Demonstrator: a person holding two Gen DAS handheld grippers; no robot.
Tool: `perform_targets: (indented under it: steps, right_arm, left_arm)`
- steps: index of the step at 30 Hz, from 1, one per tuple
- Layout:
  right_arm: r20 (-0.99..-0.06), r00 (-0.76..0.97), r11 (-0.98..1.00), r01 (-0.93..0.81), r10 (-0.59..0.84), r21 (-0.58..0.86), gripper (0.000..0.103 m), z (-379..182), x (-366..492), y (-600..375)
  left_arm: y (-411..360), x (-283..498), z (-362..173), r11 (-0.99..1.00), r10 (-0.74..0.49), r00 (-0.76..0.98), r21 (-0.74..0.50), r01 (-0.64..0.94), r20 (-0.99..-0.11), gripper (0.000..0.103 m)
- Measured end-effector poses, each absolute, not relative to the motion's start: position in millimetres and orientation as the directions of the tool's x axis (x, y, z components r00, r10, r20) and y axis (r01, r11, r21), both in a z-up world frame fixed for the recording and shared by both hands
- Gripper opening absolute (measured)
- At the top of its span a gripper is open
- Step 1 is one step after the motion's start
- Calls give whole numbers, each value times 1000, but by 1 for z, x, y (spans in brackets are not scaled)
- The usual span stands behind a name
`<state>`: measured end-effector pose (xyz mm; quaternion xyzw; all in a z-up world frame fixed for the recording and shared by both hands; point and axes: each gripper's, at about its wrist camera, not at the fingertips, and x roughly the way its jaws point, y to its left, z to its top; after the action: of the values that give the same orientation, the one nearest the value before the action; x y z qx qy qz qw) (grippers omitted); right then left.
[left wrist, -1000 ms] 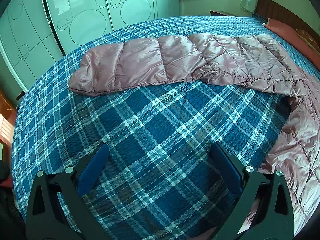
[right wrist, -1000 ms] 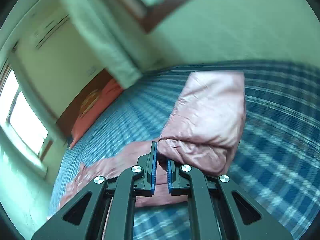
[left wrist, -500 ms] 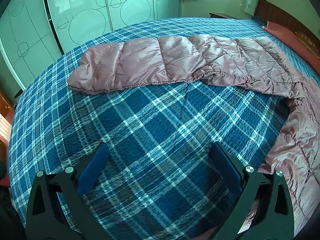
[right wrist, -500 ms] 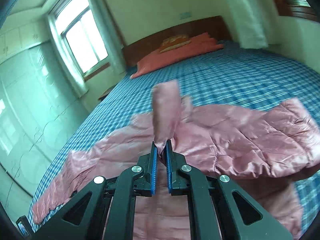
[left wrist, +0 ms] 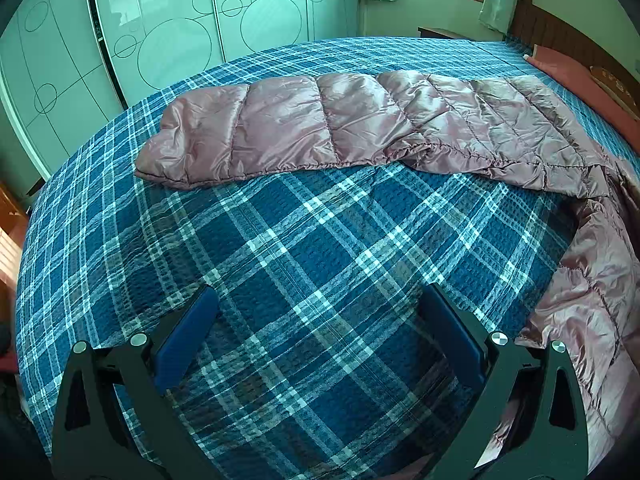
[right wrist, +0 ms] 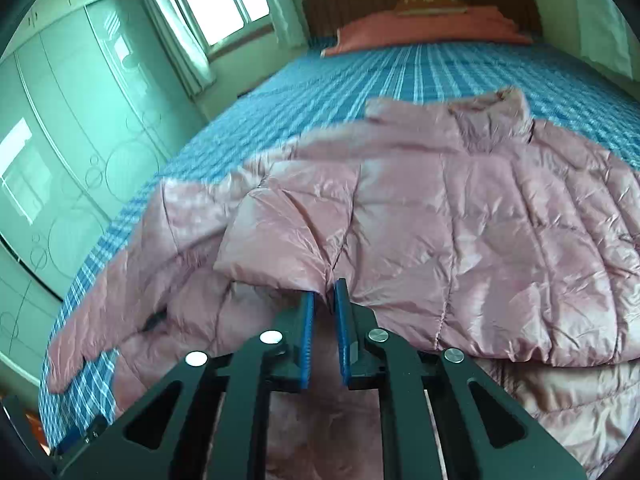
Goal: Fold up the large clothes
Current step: 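Lift the held sleeve with the right gripper and fold it across the jacket body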
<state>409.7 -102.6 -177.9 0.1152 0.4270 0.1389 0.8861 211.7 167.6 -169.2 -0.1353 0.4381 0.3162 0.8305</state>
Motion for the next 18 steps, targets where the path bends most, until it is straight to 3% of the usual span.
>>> perform_targets:
  steps: [1,3,8,13,15,17,18]
  right_arm:
    - [-722,590,929,-158,360,334,38,-177,407,-104]
    - [-699,599,915,-178,392,361,53,-166,395,-114]
    - [-645,693,934,-124,322,334,54,-127,367,-185]
    - [-694,718,972,191,-42,139,54,-132,365,-294]
    - [-749,657,958,261,-87,118,53,-157,369,-323]
    - [-811,584,956,261,-43,137,51,-190,376,-341]
    - [-800,599,960,242,-35,139,51,-190,376,-342]
  left_arm:
    - [167,211,-169,763,406,416,52,-644,-813,101]
    - [168,212,-169,763,406,417,51,-644,-813,101]
    - [167,211,-169,763,407,417,51,-644,-813,101]
    - [168,212,-169,763,412,416,57,-644,-811,101]
    - [168,213,-169,763,411,416,56,-644,-811,101]
    - [167,212,-169,763,411,416,56,-644,-811,101]
    - [167,212,-169,763,411,416,56,-644,-811,101]
